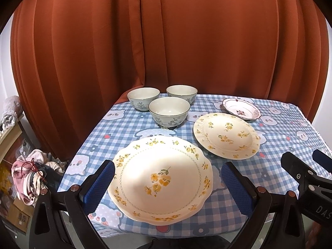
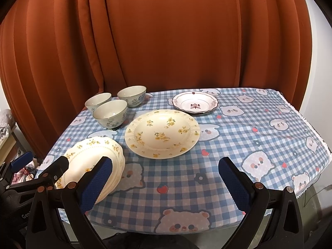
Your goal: Organize plates and bowls
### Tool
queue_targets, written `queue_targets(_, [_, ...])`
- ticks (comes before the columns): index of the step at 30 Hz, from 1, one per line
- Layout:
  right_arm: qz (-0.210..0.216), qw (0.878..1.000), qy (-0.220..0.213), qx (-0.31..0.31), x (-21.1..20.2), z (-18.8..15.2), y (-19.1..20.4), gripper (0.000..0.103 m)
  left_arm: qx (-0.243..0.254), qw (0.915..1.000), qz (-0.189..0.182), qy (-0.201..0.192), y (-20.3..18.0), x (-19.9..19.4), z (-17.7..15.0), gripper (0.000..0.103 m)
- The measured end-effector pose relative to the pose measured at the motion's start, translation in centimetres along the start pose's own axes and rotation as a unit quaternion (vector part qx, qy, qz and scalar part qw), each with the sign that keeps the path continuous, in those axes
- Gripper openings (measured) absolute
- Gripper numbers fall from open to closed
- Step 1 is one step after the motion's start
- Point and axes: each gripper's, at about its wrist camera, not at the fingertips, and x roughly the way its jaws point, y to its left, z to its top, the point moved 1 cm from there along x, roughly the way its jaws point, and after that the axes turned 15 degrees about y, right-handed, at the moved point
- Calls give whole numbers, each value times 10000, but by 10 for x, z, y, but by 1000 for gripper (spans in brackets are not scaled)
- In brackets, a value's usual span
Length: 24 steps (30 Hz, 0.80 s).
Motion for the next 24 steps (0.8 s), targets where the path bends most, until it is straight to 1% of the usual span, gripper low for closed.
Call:
queue_targets(16, [22, 10000, 49, -2, 5, 1, -2, 103, 5, 10000, 35, 25, -1, 0, 3, 103])
queue_targets(24, [96, 9997, 239, -14, 16, 12, 3, 103, -74, 9995, 120, 276, 8, 10, 8, 102])
